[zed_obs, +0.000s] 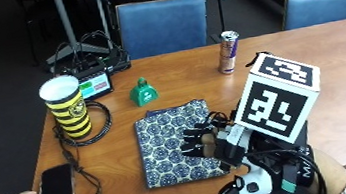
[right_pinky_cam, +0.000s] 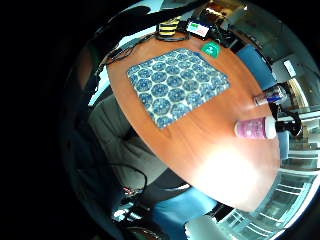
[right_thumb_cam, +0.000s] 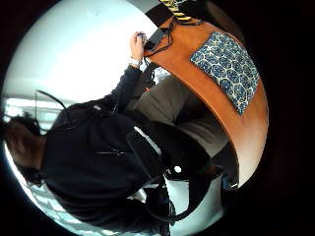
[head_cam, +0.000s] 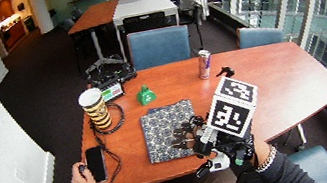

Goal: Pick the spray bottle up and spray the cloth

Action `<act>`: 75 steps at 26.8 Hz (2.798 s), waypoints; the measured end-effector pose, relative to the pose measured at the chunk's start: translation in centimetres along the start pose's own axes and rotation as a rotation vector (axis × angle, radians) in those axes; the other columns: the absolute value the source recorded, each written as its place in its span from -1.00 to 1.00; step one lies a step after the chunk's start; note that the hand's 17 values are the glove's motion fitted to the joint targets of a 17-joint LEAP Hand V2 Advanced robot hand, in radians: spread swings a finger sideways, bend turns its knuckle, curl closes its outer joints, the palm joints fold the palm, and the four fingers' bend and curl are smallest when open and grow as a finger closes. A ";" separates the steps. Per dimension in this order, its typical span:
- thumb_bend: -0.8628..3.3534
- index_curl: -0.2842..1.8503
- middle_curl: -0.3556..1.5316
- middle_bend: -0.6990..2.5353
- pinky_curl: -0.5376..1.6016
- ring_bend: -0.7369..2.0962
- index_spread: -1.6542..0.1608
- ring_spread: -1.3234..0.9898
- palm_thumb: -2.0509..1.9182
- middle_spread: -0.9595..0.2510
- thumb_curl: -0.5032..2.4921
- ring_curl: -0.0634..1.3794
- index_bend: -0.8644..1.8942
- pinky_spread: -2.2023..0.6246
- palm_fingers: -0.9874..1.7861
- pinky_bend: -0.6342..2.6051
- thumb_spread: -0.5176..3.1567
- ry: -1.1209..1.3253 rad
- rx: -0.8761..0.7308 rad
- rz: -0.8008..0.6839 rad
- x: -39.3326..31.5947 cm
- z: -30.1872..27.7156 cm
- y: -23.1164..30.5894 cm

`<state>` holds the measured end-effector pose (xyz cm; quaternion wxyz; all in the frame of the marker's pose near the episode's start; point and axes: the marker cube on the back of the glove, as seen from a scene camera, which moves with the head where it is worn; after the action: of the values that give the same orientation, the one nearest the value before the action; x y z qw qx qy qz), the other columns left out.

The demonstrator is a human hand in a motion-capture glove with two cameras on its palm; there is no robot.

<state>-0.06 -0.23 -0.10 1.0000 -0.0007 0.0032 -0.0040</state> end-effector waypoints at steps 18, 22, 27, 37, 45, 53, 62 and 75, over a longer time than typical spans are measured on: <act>-0.56 -0.50 -0.40 -0.44 -0.31 -0.28 0.36 0.05 0.19 0.38 -0.57 -0.66 -0.23 0.70 0.05 -0.46 -0.20 0.028 -0.003 0.021 0.4 -0.3 -1.4; -0.57 -0.49 -0.39 -0.45 -0.29 -0.29 0.35 0.04 0.19 0.38 -0.56 -0.64 -0.24 0.70 0.05 -0.46 -0.18 0.047 0.014 0.054 1.7 -0.7 -1.8; -0.59 -0.47 -0.37 -0.45 -0.28 -0.29 0.34 0.05 0.20 0.39 -0.55 -0.62 -0.24 0.71 0.07 -0.47 -0.16 0.087 0.070 0.123 4.3 -1.6 -2.7; -0.59 -0.45 -0.32 -0.44 -0.26 -0.26 0.36 0.04 0.24 0.40 -0.53 -0.57 -0.25 0.71 0.14 -0.50 -0.12 0.047 0.199 0.367 12.5 -2.7 -3.6; -0.58 -0.42 -0.26 -0.39 -0.29 -0.27 0.38 0.04 0.29 0.37 -0.51 -0.54 -0.23 0.71 0.17 -0.56 -0.09 0.169 0.444 0.644 17.7 -4.0 -2.6; -0.56 -0.43 -0.21 -0.30 -0.34 -0.19 0.41 0.03 0.36 0.30 -0.49 -0.48 -0.26 0.71 0.30 -0.55 -0.08 0.051 0.676 0.849 20.1 -4.1 -1.3; -0.60 -0.43 -0.19 -0.29 -0.31 -0.10 0.46 0.00 0.34 0.25 -0.50 -0.40 -0.30 0.64 0.47 -0.50 -0.09 -0.121 0.834 0.857 19.9 -1.5 -2.6; -0.60 -0.42 -0.14 -0.24 -0.25 -0.12 0.49 -0.03 0.32 0.20 -0.50 -0.38 -0.25 0.57 0.57 -0.49 -0.10 -0.509 0.938 0.817 21.1 3.3 -3.2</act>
<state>21.07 -3.60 3.12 0.7852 0.4340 -0.2346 0.3742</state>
